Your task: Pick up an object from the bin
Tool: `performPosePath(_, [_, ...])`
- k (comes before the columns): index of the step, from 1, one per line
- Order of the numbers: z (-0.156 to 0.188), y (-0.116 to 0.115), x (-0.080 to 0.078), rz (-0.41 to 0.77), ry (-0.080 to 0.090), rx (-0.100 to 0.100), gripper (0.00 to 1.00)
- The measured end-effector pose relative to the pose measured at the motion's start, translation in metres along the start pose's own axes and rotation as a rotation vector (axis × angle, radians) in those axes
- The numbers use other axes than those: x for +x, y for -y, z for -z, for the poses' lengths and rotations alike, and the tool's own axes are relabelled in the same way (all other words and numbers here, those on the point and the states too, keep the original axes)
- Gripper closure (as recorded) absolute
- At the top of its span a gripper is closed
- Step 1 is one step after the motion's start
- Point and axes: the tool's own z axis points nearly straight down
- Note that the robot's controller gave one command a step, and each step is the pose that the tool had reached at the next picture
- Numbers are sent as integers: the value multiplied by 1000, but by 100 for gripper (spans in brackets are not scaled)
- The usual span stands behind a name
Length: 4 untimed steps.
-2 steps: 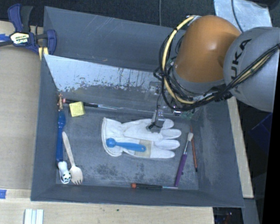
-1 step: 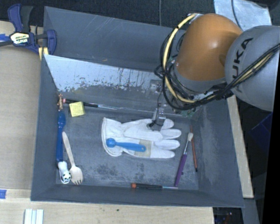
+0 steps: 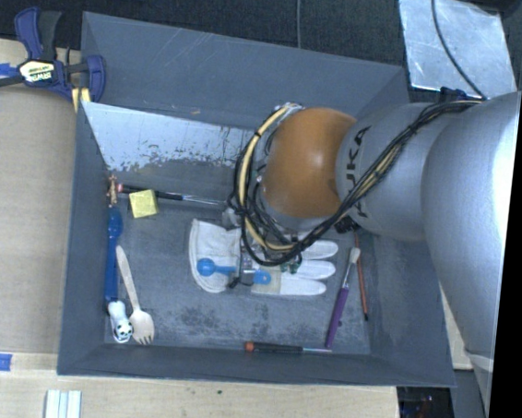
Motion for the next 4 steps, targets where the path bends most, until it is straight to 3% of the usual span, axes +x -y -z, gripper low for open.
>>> performPosePath(1, [85, -11, 0, 94, 22, 2, 0])
performPosePath(2, [30, -5, 4, -28, -7, 1, 0])
performPosePath(3, [3, -14, 8, 49, 24, 3, 0])
performPosePath(4, [5, -9, 11, -161, 7, 0, 100])
